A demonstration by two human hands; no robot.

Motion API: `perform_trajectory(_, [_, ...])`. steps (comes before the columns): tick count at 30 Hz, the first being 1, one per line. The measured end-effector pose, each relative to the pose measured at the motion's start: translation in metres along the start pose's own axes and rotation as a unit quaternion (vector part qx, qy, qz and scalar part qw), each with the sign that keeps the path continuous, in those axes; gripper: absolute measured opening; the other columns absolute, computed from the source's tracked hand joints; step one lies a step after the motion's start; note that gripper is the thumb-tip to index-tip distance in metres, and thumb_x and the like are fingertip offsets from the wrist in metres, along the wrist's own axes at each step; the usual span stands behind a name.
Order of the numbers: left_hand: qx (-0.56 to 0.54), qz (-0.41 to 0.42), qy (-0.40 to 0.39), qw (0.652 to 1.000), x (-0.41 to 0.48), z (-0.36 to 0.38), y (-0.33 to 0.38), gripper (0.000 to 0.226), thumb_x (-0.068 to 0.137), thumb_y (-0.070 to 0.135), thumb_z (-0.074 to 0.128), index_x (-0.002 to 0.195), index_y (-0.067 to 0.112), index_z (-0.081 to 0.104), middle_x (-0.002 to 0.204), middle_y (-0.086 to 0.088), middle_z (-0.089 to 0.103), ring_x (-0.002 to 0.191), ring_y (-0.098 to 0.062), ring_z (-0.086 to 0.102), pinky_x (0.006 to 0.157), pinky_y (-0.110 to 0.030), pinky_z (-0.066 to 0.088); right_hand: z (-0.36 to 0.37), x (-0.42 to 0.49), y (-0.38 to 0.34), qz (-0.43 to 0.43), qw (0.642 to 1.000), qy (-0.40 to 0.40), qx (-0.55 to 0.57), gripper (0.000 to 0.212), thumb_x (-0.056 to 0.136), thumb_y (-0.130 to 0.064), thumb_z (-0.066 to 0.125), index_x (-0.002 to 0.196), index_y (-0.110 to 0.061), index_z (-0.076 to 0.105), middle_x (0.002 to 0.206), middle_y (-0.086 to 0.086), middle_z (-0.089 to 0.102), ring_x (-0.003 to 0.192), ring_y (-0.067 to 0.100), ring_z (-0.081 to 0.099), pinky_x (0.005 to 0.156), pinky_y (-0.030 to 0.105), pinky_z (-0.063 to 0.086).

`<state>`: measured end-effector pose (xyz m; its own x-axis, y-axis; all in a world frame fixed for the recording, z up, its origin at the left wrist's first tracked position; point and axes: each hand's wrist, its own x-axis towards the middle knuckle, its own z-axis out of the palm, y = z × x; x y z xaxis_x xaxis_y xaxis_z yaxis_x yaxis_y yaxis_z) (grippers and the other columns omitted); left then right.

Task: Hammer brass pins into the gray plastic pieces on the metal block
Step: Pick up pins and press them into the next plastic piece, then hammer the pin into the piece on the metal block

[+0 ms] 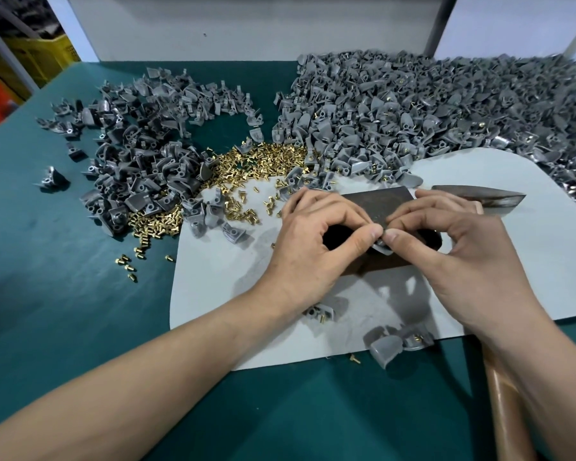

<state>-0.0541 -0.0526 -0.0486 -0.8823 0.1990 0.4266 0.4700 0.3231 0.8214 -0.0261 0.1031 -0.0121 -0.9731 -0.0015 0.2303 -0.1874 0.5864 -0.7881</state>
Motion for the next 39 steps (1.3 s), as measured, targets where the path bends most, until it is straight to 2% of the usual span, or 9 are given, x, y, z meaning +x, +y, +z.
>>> perform_trajectory(5, [-0.009, -0.01, 0.0, 1.0, 0.0, 0.0, -0.001, 0.015, 0.083, 0.029, 0.07, 0.075, 0.017, 0.07, 0.086, 0.018, 0.064, 0.095, -0.005, 0.052, 0.102, -0.044, 0.032, -0.004, -0.002, 0.008, 0.007, 0.999, 0.022, 0.046, 0.013, 0.085, -0.024, 0.069, 0.075, -0.031, 0.073, 0.09, -0.016, 0.068, 0.107, 0.012, 0.056, 0.105, 0.049, 0.035])
perform_trajectory(9, [-0.017, -0.017, 0.002, 1.0, 0.0, 0.0, 0.0, 0.015, 0.084, 0.027, 0.07, 0.074, 0.017, 0.07, 0.086, 0.017, 0.064, 0.096, -0.004, 0.052, 0.104, -0.047, 0.031, -0.013, -0.003, 0.013, 0.025, 0.99, 0.12, 0.075, 0.012, 0.088, -0.02, 0.065, 0.082, -0.027, 0.073, 0.096, -0.008, 0.069, 0.099, 0.01, 0.062, 0.094, 0.037, 0.047])
perform_trajectory(12, [-0.034, -0.03, 0.019, 0.999, -0.001, 0.0, 0.002, 0.011, 0.084, 0.024, 0.07, 0.075, 0.018, 0.069, 0.086, 0.014, 0.065, 0.096, -0.006, 0.053, 0.101, -0.049, 0.035, -0.026, 0.001, 0.025, 0.076, 0.977, 0.169, -0.101, 0.005, 0.083, -0.028, 0.067, 0.086, -0.025, 0.064, 0.092, -0.002, 0.062, 0.085, 0.016, 0.058, 0.076, 0.03, 0.041])
perform_trajectory(15, [-0.041, -0.041, 0.046, 0.997, -0.002, 0.002, 0.002, 0.009, 0.086, 0.018, 0.069, 0.078, 0.015, 0.069, 0.09, 0.007, 0.066, 0.098, -0.016, 0.056, 0.095, -0.049, 0.041, -0.036, 0.001, 0.037, 0.195, 0.951, 0.082, -0.224, 0.035, 0.077, -0.032, 0.074, 0.097, -0.017, 0.051, 0.088, 0.009, 0.06, 0.081, 0.027, 0.052, 0.067, 0.032, 0.034])
perform_trajectory(18, [-0.043, -0.065, 0.053, 0.996, -0.002, 0.002, 0.001, 0.009, 0.086, 0.017, 0.069, 0.08, 0.011, 0.071, 0.093, 0.008, 0.065, 0.102, -0.016, 0.055, 0.095, -0.047, 0.043, -0.04, 0.003, 0.04, 0.254, 0.93, 0.039, -0.264, 0.032, 0.074, -0.026, 0.075, 0.094, -0.011, 0.055, 0.079, 0.012, 0.062, 0.071, 0.027, 0.051, 0.056, 0.031, 0.033])
perform_trajectory(23, [-0.02, -0.088, 0.027, 0.996, -0.004, 0.0, 0.0, 0.005, 0.084, 0.025, 0.071, 0.084, 0.021, 0.072, 0.097, 0.018, 0.063, 0.108, -0.005, 0.05, 0.097, -0.039, 0.041, -0.064, 0.002, 0.031, 0.347, 0.935, -0.008, 0.077, 0.022, 0.08, -0.003, 0.064, 0.1, -0.004, 0.056, 0.048, 0.008, 0.054, 0.04, 0.021, 0.047, 0.04, 0.025, 0.039])
perform_trajectory(28, [0.036, -0.057, -0.006, 0.998, -0.003, -0.002, 0.003, 0.021, 0.078, 0.039, 0.062, 0.093, 0.026, 0.068, 0.103, 0.021, 0.06, 0.115, -0.01, 0.044, 0.104, -0.048, 0.034, -0.073, -0.014, -0.001, 0.228, 0.963, 0.006, 0.145, 0.027, 0.089, -0.008, 0.06, 0.109, -0.026, 0.061, 0.056, 0.004, 0.054, 0.029, 0.019, 0.037, 0.033, 0.02, 0.031])
perform_trajectory(35, [0.033, -0.057, 0.022, 0.998, 0.001, -0.002, 0.003, 0.014, 0.079, 0.016, 0.075, 0.08, 0.027, 0.066, 0.103, 0.019, 0.061, 0.113, -0.012, 0.047, 0.103, -0.05, 0.033, -0.057, -0.034, -0.048, 0.092, 0.995, -0.026, 0.025, 0.042, 0.083, -0.024, 0.06, 0.091, -0.065, 0.06, 0.064, -0.007, 0.059, 0.031, 0.014, 0.037, 0.035, 0.021, 0.034])
perform_trajectory(39, [0.019, -0.07, 0.033, 0.997, 0.002, -0.002, 0.004, 0.026, 0.078, 0.016, 0.077, 0.075, 0.036, 0.061, 0.102, 0.022, 0.059, 0.112, -0.012, 0.047, 0.103, -0.045, 0.033, -0.059, -0.03, -0.056, 0.043, 0.993, -0.039, -0.099, 0.043, 0.086, -0.024, 0.06, 0.117, -0.054, 0.056, 0.074, -0.003, 0.064, 0.042, 0.009, 0.046, 0.045, 0.018, 0.033])
